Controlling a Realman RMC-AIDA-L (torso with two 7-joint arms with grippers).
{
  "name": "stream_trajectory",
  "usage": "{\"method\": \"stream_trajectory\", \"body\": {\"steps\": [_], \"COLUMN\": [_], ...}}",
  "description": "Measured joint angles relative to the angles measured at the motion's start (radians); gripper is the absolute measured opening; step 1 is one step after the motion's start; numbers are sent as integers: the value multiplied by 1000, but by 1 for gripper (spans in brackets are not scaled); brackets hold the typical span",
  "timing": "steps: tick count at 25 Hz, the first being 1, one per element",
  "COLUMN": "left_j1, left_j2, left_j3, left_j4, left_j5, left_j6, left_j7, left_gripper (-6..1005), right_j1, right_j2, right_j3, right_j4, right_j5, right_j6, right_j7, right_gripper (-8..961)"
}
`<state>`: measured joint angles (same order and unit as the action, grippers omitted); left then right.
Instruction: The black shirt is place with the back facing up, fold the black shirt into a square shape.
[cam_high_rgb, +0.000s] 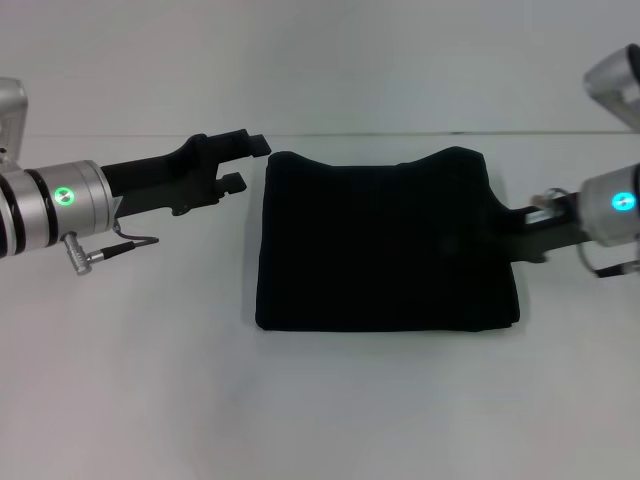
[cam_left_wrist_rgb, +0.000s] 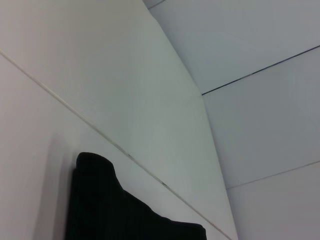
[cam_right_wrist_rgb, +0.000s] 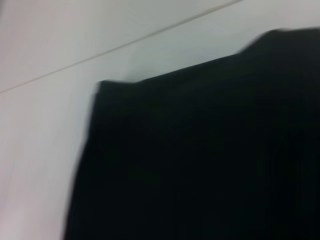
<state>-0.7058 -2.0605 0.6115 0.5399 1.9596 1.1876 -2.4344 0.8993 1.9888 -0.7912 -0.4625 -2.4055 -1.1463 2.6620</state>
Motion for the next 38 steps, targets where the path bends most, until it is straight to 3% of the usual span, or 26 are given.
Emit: {"method": "stream_trajectory", "body": {"steps": [7, 12, 20, 23, 30, 33, 38], "left_j1": [0, 2, 6, 4, 1, -3, -12], "left_j2": [1, 6, 60, 58, 41, 28, 25], "left_j3": [-1, 8, 40, 44, 45, 52, 108], "left_j4": [0, 0, 0, -2, -45, -46, -39], "left_j5": [-1, 3, 167, 230, 273, 287, 335], "left_j6": [2, 36, 352, 382, 206, 137, 92], "left_j7": [0, -1, -100, -142, -150, -63, -29], "left_gripper": [733, 733, 733, 732, 715, 703, 682], "right_j1": [-57, -123, -182, -182, -175, -175, -180], "right_j2": [-71, -81, -118, -129, -139, -139, -140], "right_j3": [24, 120, 206, 209, 211, 212, 232], "right_j4": [-61, -210, -237, -238, -239, -239, -239], "right_j5": [-39, 81, 256, 255, 254, 253, 255], "right_j6": [28, -84, -219, -218, -217, -218, -225], "right_j7": [34, -22, -250, -252, -246, -246, -246], "right_gripper": [356, 355, 364, 495, 824, 851, 879]}}
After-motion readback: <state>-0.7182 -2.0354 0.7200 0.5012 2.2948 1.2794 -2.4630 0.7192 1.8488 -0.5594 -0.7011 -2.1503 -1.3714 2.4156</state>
